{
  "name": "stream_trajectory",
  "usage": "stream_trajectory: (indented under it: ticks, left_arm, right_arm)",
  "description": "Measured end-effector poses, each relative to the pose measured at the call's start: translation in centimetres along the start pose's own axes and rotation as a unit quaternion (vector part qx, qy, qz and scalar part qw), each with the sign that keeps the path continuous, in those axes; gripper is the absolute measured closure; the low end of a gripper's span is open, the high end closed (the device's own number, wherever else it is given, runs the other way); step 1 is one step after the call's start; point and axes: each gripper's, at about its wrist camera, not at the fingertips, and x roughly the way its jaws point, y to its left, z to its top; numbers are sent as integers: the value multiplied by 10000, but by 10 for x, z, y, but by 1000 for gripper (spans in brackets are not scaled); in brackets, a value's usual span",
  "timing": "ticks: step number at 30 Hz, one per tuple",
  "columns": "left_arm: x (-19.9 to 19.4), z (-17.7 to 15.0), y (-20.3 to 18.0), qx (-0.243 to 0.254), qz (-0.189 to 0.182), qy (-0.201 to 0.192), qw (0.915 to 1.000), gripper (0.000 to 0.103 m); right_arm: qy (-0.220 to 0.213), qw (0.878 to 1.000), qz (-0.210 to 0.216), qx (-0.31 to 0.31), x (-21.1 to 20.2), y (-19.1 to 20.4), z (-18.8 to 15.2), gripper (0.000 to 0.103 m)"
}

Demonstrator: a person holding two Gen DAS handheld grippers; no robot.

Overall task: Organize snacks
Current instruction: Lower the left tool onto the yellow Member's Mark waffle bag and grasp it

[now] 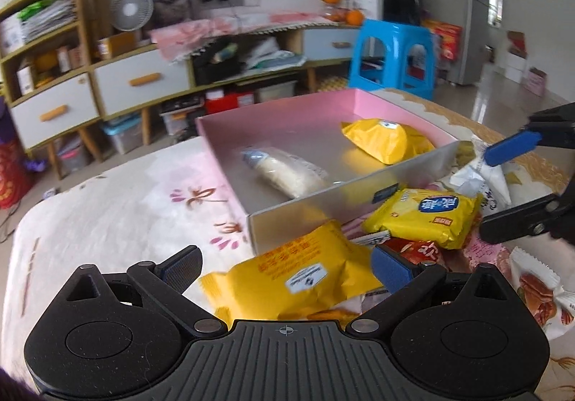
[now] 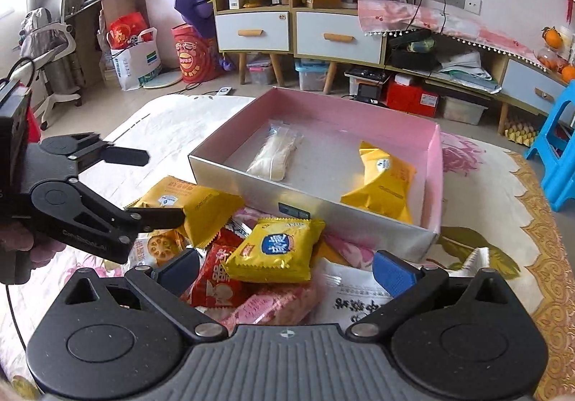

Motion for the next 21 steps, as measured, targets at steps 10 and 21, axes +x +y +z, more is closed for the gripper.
stream_trajectory:
  ticks: [10,21]
  left_arm:
    - [14,3,-2,230,-493,330,9980,4]
    - [-6,4,-15,538,-1186,663,9893,4]
  right_arm:
    - [23,9996,186,-213,27,4,2,8]
    - [244,9988,193,-390,29,-7,0,16]
